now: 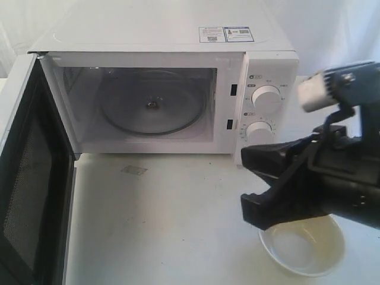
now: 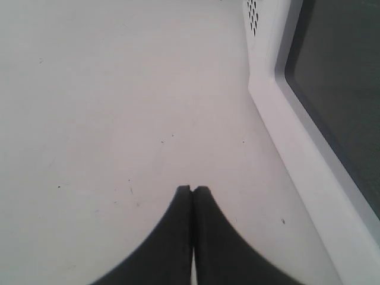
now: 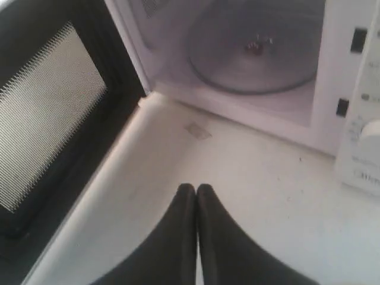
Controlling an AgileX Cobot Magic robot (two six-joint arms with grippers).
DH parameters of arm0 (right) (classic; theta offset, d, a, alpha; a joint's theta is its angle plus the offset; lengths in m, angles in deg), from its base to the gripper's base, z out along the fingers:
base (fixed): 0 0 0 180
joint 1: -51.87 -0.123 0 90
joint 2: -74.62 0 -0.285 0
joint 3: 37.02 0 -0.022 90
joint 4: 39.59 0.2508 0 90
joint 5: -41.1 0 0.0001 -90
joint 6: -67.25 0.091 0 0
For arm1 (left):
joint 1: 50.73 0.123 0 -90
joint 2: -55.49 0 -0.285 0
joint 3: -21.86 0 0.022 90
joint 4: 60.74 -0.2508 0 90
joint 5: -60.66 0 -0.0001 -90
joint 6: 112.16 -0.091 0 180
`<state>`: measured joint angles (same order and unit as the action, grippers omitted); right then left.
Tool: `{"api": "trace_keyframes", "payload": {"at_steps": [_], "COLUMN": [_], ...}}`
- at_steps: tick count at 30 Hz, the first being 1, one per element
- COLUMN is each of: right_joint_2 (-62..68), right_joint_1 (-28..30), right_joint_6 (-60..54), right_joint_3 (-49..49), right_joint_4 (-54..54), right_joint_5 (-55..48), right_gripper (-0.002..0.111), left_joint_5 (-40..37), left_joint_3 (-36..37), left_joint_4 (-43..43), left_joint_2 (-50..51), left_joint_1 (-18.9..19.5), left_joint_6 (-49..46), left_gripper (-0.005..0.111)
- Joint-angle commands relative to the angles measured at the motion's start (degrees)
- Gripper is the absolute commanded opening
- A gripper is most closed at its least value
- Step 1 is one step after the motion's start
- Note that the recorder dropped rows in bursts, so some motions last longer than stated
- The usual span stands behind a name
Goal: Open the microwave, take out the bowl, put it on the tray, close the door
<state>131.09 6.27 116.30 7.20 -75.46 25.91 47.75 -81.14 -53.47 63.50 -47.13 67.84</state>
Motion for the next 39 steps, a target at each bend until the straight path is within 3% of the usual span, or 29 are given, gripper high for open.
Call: {"api": "trace_keyframes", "payload": {"at_steps": [1,14,16,17,19,20,21,23,26,28,31,34,39], "right_joint_2": [-4.99,-5.57,-5.57,-5.57,-5.57,-5.57,-5.57,-5.57,-5.57,-5.57,-5.68,-6.23,-7.88], "right_joint_1": [0.50,0.50,0.50,0.50,0.50,0.50,0.50,0.50,0.50,0.50,0.50,0.50,0.50], "right_joint_6": [-4.32,-4.32,-4.32,-4.32,-4.32,-4.32,-4.32,-4.32,-4.32,-4.32,-4.32,-3.22,8.03], "right_joint_3": [-0.35,-0.35,-0.35,-0.35,-0.35,-0.35,-0.35,-0.35,-0.35,-0.35,-0.35,-1.06,-2.35], "right_joint_4": [-2.14,-3.74,-3.74,-3.74,-3.74,-3.74,-3.74,-3.74,-3.74,-4.88,-6.39,-8.24,-15.18], "right_joint_5": [4.38,6.30,6.30,6.30,6.19,6.19,6.19,6.19,5.25,3.53,0.42,-3.31,-10.00], "right_gripper": [0.000,0.000,0.000,0.000,0.000,0.000,0.000,0.000,0.000,0.000,0.000,0.000,0.000], "left_joint_5": [0.00,2.33,15.83,32.09,52.44,52.98,48.94,33.67,0.84,-20.80,-40.91,-53.80,-56.99], "left_joint_3": [0.22,0.22,0.22,0.22,0.03,-3.10,-7.47,-18.72,-38.53,-48.78,-55.21,-56.49,-55.84], "left_joint_4": [0.39,0.39,-0.15,-0.15,2.29,6.41,9.64,11.72,11.46,9.23,5.50,2.15,2.62], "left_joint_2": [-0.22,-0.22,-0.22,-0.22,-0.22,-0.22,-0.22,0.13,6.80,13.06,18.70,22.80,25.46], "left_joint_1": [-0.34,-0.34,-0.34,-0.34,-0.34,-0.34,-0.34,-0.34,-0.34,-0.34,-0.34,-0.34,-0.34], "left_joint_6": [0.00,0.00,-0.32,-0.32,-1.71,-1.60,-1.94,-8.92,-21.71,-22.29,-17.61,-16.66,-16.66], "left_gripper": [0.000,0.000,0.000,0.000,0.000,0.000,0.000,0.000,0.000,0.000,0.000,0.000,0.000]}}
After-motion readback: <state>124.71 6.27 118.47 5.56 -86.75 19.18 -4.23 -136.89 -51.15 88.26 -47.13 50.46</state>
